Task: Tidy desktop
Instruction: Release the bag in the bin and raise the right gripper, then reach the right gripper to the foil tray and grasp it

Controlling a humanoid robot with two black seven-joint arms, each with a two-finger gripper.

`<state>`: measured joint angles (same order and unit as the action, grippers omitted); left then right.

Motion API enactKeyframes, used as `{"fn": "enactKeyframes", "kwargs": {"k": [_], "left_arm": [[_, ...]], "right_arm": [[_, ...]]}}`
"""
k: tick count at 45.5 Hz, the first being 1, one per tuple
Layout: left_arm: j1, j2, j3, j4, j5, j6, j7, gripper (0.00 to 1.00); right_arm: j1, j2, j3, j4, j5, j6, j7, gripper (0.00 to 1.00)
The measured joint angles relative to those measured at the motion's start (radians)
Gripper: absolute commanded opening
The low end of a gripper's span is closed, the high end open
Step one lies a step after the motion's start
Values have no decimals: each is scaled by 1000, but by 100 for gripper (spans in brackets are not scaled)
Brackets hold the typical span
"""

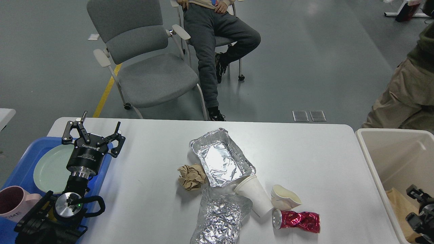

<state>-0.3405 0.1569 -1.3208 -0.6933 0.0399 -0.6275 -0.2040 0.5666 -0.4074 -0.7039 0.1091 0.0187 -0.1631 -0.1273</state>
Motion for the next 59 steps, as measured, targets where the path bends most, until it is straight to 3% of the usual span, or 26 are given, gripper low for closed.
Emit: {"fn": "enactKeyframes", "kwargs": {"k": [16, 24, 26, 30, 45, 59], "left_arm": [[0, 0, 0, 0, 0, 0, 1, 97], [0, -1, 0, 0, 0, 0, 1, 97], [0, -1, 0, 0, 0, 0, 1, 97], [0, -1, 0, 0, 0, 0, 1, 97], [0, 0, 0, 0, 0, 0, 0, 97], [0, 1, 0, 0, 0, 0, 0, 97]], "right_arm": [[530, -178, -234, 318, -62, 402, 0, 100], [918, -157, -430, 594, -73, 556, 0, 100], [1090, -107, -501, 730, -75, 608, -1, 100], [1239, -37, -550, 855, -73, 670, -1, 100], [1658, 144, -551, 1294, -56, 775, -3, 100], [1844, 215, -439, 1528, 0, 771, -2, 100]]}}
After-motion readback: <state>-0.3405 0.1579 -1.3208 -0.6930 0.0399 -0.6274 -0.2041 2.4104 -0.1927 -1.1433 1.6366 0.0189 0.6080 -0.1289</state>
